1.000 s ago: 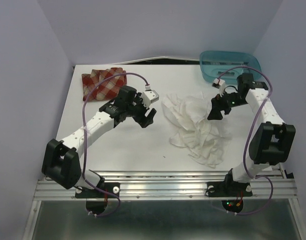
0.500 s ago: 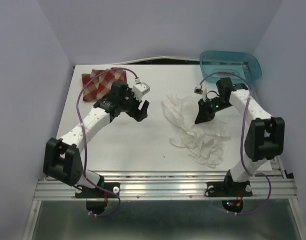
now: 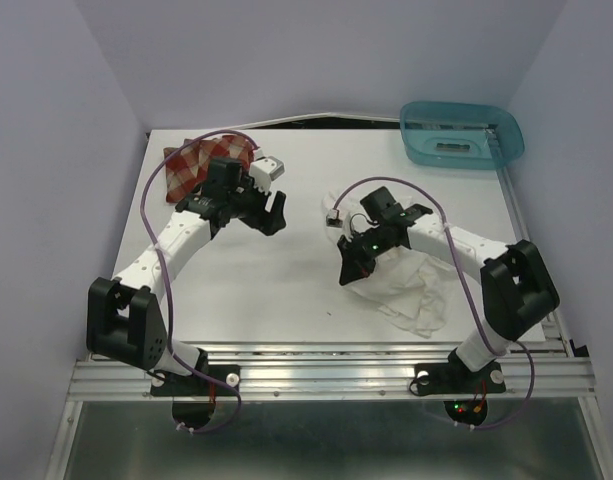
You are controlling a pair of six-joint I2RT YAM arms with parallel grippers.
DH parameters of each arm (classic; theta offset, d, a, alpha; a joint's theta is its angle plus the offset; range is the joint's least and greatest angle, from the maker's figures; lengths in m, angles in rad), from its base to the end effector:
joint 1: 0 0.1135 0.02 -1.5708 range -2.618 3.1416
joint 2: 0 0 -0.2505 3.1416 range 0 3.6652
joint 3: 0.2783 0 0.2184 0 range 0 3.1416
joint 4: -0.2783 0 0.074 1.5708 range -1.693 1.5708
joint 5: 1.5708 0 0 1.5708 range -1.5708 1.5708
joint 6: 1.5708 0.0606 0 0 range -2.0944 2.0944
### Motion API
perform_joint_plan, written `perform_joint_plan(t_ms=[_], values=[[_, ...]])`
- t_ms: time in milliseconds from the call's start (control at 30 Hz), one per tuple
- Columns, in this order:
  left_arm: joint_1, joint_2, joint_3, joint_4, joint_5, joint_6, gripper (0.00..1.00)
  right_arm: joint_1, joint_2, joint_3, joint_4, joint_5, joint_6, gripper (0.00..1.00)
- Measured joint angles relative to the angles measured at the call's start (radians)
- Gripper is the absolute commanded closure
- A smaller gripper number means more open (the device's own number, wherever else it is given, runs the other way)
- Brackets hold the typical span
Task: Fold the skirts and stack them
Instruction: Flatten the skirt out
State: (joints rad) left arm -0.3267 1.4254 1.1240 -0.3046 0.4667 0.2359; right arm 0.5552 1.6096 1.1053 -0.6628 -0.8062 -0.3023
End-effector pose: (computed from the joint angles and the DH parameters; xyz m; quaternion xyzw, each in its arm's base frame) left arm 0.2823 -0.1245 0.2833 0.3423 0.7982 -0.2251 0.4416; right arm 0.2218 0.1890 0.2082 -0.4462 0.7869 0.4045 0.1345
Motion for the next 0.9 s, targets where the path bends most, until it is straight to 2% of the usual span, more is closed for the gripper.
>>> perform_joint_plan(t_ms=[133, 433, 500, 600, 733, 767, 800, 867, 900], values=[[0.002, 0.0, -0.003, 0.006, 0.014, -0.022, 0.16, 0.0, 0.014, 0.072, 0.026, 0.043, 0.055, 0.99], [0.015, -0.002, -0.053, 0.079, 0.026, -0.137, 0.17, -0.01, 0.008, 0.576, 0.069, 0.012, 0.095, 0.99], [0.016, -0.011, -0.074, 0.103, 0.011, -0.165, 0.17, -0.029, -0.019, 0.595, 0.064, 0.012, 0.073, 0.99], [0.015, -0.039, -0.098, 0.128, -0.015, -0.189, 0.17, -0.121, -0.085, 0.573, 0.011, 0.022, 0.018, 0.99], [0.016, -0.069, -0.11, 0.161, -0.044, -0.196, 0.16, -0.352, -0.187, 0.416, -0.08, 0.118, -0.135, 0.99], [0.016, -0.068, -0.111, 0.166, -0.047, -0.197, 0.15, -0.397, -0.199, 0.382, -0.101, 0.14, -0.156, 0.76], [0.016, -0.066, -0.117, 0.177, -0.05, -0.197, 0.15, -0.444, -0.203, 0.338, -0.14, 0.188, -0.185, 0.6], [0.016, -0.06, -0.128, 0.189, -0.048, -0.203, 0.14, -0.474, -0.184, 0.3, -0.188, 0.234, -0.204, 0.33], [0.016, -0.052, -0.131, 0.194, -0.04, -0.208, 0.14, -0.474, -0.16, 0.294, -0.206, 0.248, -0.193, 0.3]])
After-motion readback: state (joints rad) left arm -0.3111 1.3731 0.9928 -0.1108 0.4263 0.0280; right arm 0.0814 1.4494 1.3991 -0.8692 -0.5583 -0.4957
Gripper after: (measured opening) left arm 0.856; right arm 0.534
